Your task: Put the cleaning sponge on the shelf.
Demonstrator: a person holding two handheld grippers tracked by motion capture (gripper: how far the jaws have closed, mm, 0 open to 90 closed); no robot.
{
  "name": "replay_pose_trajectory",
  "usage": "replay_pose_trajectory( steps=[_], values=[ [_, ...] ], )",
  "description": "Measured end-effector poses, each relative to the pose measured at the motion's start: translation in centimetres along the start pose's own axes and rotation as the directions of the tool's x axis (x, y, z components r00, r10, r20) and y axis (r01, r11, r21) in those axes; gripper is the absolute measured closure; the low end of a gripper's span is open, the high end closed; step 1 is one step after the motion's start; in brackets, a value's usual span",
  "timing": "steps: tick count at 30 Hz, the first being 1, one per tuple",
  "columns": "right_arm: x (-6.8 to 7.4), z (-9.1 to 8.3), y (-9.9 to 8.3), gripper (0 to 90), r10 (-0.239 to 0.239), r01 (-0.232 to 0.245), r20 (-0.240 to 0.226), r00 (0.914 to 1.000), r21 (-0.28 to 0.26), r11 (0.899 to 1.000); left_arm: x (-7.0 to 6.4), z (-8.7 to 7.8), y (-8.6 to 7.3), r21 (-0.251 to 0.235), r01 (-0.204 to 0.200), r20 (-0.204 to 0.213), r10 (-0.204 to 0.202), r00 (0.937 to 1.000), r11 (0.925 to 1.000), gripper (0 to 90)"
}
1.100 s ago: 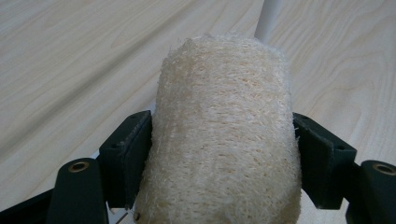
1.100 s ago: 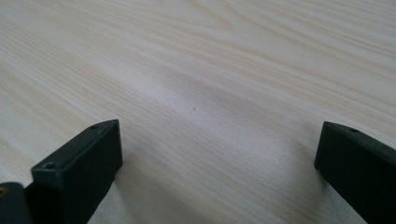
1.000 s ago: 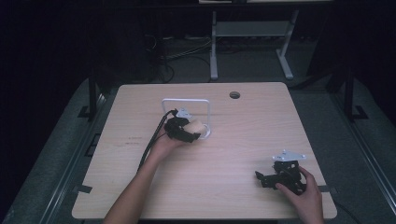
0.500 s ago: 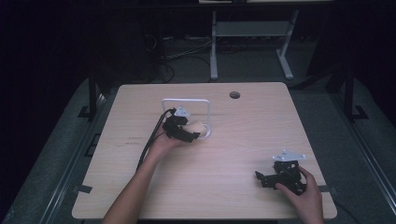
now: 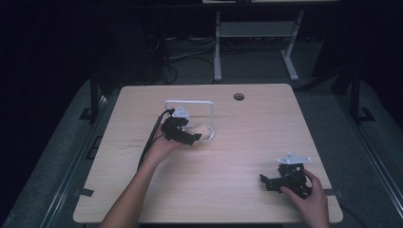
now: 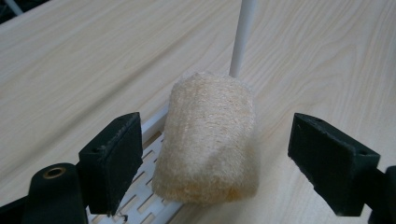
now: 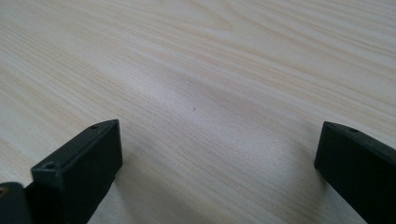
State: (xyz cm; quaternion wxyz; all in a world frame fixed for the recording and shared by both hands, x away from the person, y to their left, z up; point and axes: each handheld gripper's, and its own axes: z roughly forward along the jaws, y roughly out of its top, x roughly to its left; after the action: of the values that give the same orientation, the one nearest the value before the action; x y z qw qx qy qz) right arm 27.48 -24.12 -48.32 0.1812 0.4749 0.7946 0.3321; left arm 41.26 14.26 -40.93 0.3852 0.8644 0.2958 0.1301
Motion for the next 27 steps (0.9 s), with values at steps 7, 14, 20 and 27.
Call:
replay_pose_trajectory(
  steps=[7, 14, 20, 27],
  values=[
    [0.0, 0.0, 0.0, 0.7, 0.0, 0.0, 0.0, 1.0, 0.0, 1.0, -0.3, -1.9, -0.1, -0.023, 0.041, 0.027, -0.04, 0.9988, 0.9989, 24.7],
    [0.0, 0.0, 0.0, 0.7, 0.0, 0.0, 0.0, 1.0, 0.0, 1.0, -1.3, -3.5, -0.9, -0.031, 0.038, 0.058, -0.036, 0.9976, 0.9988, 44.5],
    [0.0, 0.0, 0.0, 0.7, 0.0, 0.0, 0.0, 1.0, 0.0, 1.0, -2.0, -4.0, -1.8, -0.02, 0.024, 0.115, -0.022, 0.9931, 0.9995, 84.2],
    [0.0, 0.0, 0.0, 0.7, 0.0, 0.0, 0.0, 1.0, 0.0, 1.0, -2.3, -2.2, -2.7, 0.035, 0.027, 0.19, -0.034, 0.9813, 0.999, 89.9]
  ],
)
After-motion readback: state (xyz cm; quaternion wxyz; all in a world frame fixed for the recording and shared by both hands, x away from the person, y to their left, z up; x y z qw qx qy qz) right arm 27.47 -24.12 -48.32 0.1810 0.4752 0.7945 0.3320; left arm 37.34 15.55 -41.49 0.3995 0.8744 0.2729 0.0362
